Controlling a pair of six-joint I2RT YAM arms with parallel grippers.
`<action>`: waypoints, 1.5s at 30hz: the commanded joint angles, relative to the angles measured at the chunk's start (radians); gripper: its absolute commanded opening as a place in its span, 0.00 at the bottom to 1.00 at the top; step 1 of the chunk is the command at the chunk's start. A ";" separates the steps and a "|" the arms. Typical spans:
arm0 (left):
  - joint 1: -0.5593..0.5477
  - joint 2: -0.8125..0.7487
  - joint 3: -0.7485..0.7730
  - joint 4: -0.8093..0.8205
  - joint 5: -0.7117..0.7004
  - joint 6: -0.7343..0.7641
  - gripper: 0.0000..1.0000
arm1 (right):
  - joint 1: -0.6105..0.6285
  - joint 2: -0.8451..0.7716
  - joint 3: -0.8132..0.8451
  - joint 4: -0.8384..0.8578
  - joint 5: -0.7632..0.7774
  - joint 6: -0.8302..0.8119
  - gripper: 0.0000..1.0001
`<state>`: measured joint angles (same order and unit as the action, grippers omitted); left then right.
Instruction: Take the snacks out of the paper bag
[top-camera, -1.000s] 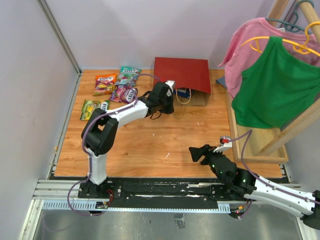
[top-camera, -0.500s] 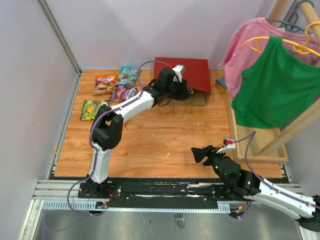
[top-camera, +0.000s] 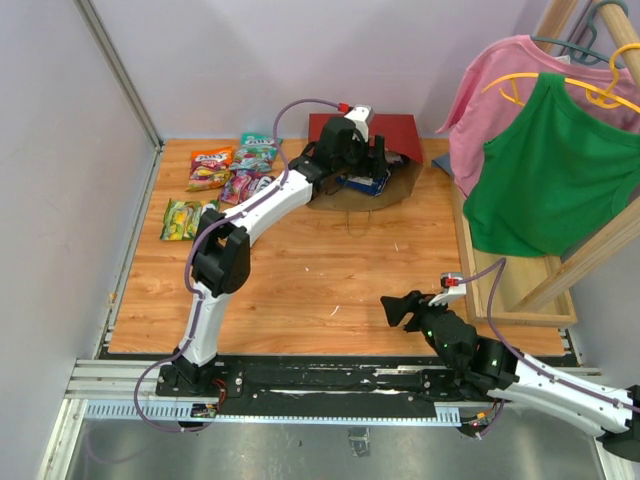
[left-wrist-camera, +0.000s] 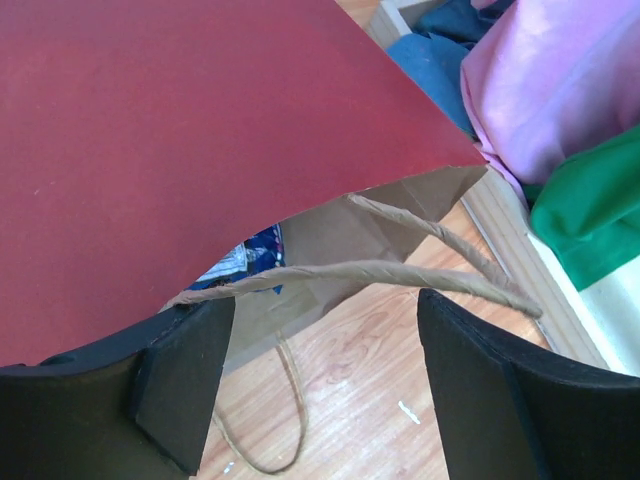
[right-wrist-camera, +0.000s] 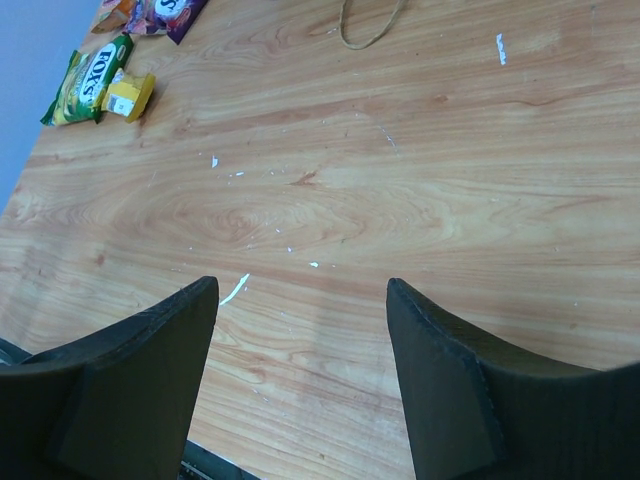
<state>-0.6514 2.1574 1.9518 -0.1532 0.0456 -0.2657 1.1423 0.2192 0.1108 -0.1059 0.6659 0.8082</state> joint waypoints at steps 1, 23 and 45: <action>-0.002 -0.014 0.035 0.006 -0.053 0.047 0.79 | -0.019 0.012 0.035 0.029 0.001 -0.021 0.69; 0.044 -0.122 -0.094 0.041 -0.008 0.052 0.80 | -0.465 0.757 0.295 0.523 -0.511 -0.210 0.70; 0.090 -0.082 -0.094 0.119 0.117 -0.066 0.80 | -0.708 1.617 0.752 1.026 -0.500 0.065 0.47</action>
<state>-0.5659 2.0689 1.8404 -0.0792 0.1440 -0.3153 0.4484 1.8023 0.8200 0.8165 0.0635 0.7872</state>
